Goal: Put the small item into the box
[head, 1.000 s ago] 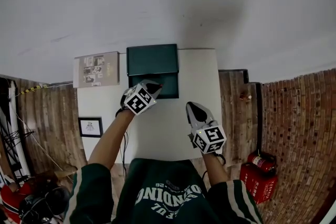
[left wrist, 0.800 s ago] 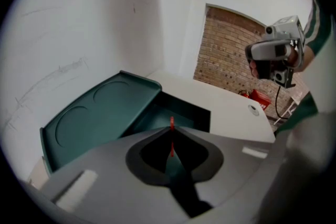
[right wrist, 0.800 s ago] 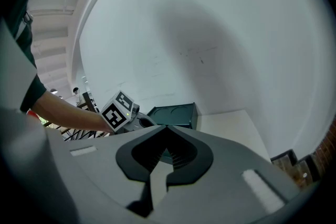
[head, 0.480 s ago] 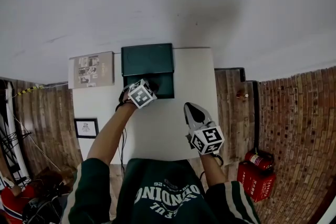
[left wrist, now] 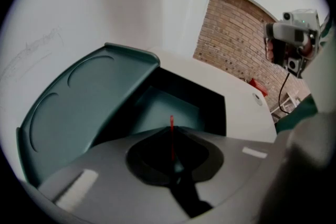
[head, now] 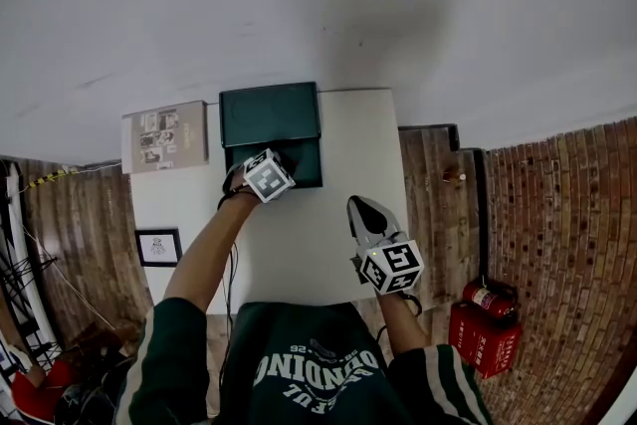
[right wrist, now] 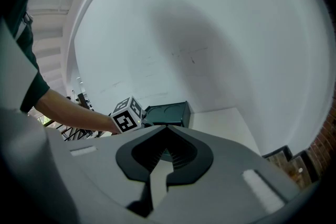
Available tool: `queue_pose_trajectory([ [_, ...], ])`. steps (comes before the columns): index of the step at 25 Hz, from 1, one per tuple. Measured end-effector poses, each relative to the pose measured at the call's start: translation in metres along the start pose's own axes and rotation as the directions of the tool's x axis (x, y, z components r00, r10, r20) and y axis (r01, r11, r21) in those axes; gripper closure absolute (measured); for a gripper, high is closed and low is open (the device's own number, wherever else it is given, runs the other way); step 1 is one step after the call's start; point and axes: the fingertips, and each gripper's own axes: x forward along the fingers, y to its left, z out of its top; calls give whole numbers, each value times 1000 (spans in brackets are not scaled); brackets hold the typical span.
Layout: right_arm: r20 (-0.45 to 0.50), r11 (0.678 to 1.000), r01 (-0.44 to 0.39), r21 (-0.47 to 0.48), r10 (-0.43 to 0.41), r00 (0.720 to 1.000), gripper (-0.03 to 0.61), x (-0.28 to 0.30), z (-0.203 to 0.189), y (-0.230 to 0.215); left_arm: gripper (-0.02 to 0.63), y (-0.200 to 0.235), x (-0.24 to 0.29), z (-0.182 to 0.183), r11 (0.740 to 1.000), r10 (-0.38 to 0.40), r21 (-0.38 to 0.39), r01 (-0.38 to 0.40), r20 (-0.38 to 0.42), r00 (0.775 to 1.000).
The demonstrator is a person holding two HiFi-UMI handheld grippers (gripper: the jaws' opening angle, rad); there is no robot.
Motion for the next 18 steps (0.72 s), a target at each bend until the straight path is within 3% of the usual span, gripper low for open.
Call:
queue_pose_trajectory([
  [8, -1, 1000, 3, 6, -3, 1000, 577, -3, -1, -1, 550, 2, 3, -4, 1000, 23, 18, -22, -35, 999],
  [13, -4, 1000, -4, 1, 4, 1000, 577, -2, -2, 2, 549, 0, 2, -8, 1000, -2, 1, 2, -33, 999],
  [18, -1, 1000, -29, -6, 29, 1000, 577, 0, 1, 11, 549, 8, -16, -4, 998, 62, 17, -63, 23, 998],
])
